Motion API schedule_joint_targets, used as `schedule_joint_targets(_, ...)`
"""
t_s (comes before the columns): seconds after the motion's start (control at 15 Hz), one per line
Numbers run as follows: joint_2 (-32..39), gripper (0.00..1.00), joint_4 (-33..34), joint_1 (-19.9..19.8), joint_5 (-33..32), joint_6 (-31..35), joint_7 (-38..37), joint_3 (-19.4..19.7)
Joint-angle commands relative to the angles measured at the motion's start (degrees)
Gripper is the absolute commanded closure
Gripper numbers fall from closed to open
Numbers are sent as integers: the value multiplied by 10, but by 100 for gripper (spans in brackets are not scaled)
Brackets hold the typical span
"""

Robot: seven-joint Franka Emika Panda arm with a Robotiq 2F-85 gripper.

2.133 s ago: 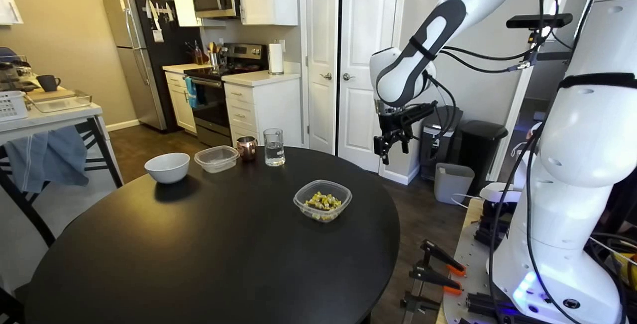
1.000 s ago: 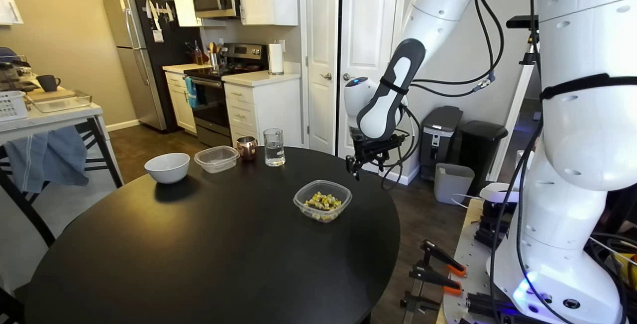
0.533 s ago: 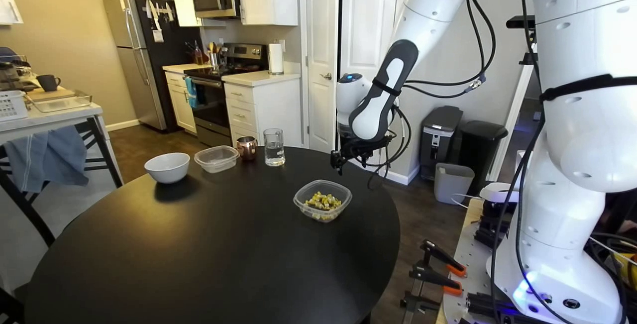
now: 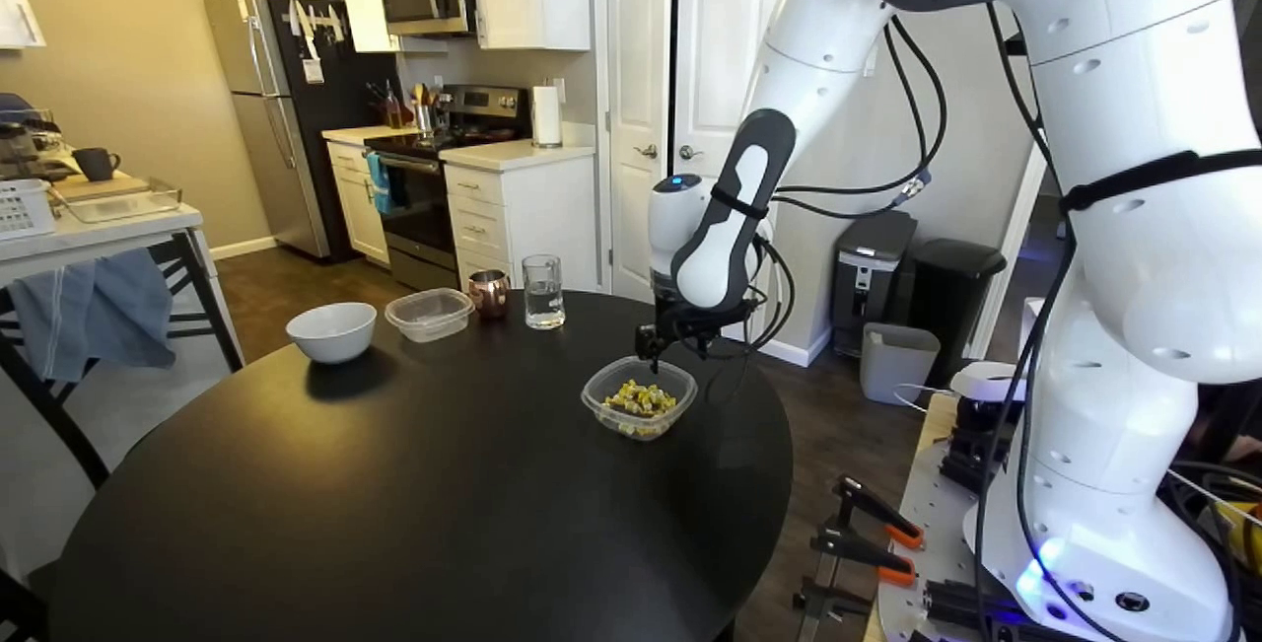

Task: Pour out the sweets on the table

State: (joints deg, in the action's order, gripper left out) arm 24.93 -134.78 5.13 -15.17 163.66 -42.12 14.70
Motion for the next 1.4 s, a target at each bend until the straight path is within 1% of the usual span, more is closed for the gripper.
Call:
schedule_joint_targets(0.0, 39, 25, 10, 21, 20, 16, 13, 24)
schedule_joint_targets(0.07, 46, 27, 12, 22, 22, 17, 13, 30)
schedule_joint_targets(0.13, 50, 33, 14, 24, 25, 14, 14, 34)
schedule_joint_targets(0.4, 62, 61, 20, 26, 35, 14, 18, 46)
schedule_joint_targets(0.73, 60, 92, 22, 33, 32, 10, 17, 59)
schedule_joint_targets(0.8, 59, 97, 23, 35, 31, 9, 17, 62)
schedule_joint_targets(0.87, 56, 98, 25, 36, 29, -1, 19, 64)
schedule_joint_targets(0.93, 55, 96, 29, 44, 20, -10, 17, 75)
schedule_joint_targets(1.0, 56, 95, 35, 70, -6, -23, 9, 108)
schedule_joint_targets(1.13, 61, 100, 48, 124, -65, -29, -6, 175)
schedule_joint_targets(1.33, 71, 99, 62, 186, -156, -25, -19, 252)
